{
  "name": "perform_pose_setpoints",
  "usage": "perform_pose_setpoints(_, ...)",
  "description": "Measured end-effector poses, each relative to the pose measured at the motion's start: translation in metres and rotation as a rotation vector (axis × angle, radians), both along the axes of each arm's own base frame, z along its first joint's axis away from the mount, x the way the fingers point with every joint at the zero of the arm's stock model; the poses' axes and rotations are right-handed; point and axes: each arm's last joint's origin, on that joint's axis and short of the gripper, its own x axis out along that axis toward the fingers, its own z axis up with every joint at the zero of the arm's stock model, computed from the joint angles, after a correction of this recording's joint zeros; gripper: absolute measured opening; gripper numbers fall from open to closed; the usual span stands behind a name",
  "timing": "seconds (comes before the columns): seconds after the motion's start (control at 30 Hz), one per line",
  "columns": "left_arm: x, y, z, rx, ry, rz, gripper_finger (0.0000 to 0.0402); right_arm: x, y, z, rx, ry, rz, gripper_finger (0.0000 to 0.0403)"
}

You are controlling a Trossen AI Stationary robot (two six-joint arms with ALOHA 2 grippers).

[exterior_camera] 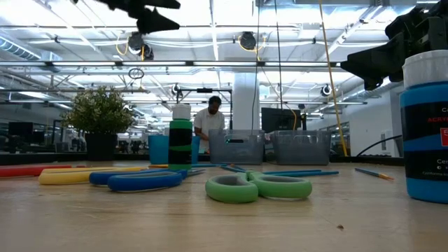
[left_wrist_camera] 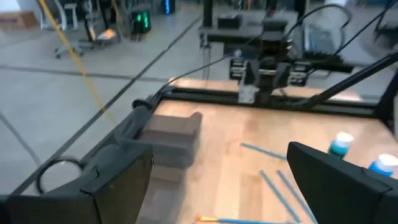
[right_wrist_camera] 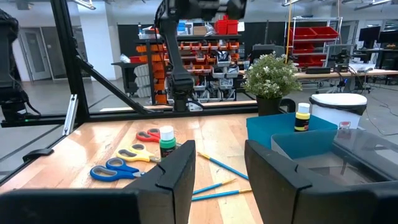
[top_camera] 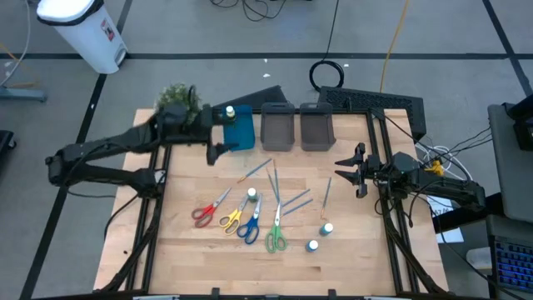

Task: Pick & Place Paint Supplies
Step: Put the light blue paint into the blue bin

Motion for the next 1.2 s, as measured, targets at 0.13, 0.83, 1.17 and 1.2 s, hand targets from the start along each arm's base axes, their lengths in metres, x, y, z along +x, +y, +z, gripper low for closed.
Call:
perform_pose_setpoints(0.13,-0.021,-0.012,-0.017,-0.004,-0.077,-0.020,0.0379,0.000,0.000,0.000,0.000,0.000,0.000,0.0130)
perform_pose_setpoints(0.83,-0.049,-0.020,-0.064,-0.053,-0.289,-0.014,0.0379,-0.001,0.000,0.006,-0.044,-0.054,-0.003,0.0130)
perform_pose_setpoints(1.17,-0.049,-0.020,-0.065,-0.072,-0.279,-0.012,0.0379,-0.002,0.000,0.014,0.044,-0.149,0.012,0.0130)
perform_pose_setpoints(1.2,-0.049,-0.020,-0.065,-0.073,-0.279,-0.012,0.0379,-0.002,0.001,0.015,0.041,-0.162,0.012,0.0130)
